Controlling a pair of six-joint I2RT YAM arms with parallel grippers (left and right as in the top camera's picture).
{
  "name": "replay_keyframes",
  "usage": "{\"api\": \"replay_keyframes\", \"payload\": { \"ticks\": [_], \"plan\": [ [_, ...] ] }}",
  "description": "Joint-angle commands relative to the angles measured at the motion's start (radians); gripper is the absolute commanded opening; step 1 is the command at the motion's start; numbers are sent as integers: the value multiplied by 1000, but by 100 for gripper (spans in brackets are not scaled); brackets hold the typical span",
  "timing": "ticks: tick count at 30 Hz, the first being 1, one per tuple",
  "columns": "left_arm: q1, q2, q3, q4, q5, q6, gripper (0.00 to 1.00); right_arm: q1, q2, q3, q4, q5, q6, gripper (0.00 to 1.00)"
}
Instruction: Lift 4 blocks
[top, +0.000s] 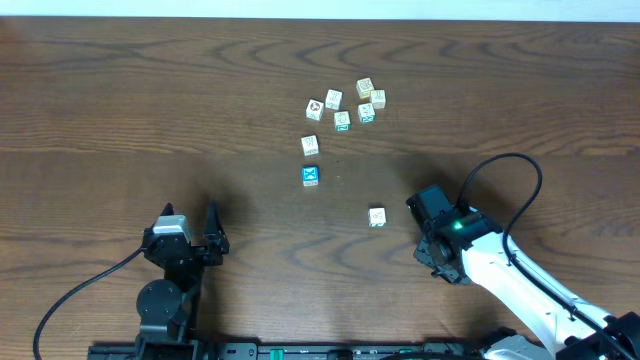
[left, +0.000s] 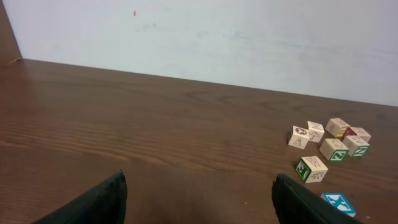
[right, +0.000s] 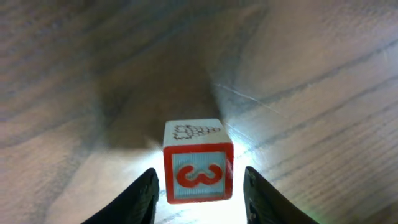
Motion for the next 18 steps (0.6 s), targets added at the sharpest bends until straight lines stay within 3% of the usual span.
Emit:
{"api": "replay_keyframes", "payload": {
  "ticks": [1,18],
  "plan": [
    [6,-6,-16,-42,-31,-1,75,-21,7,-8,7,35,8,39],
    [6,-6,-16,-42,-31,-1,75,-21,7,-71,136,13,-86,25]
  ]
}}
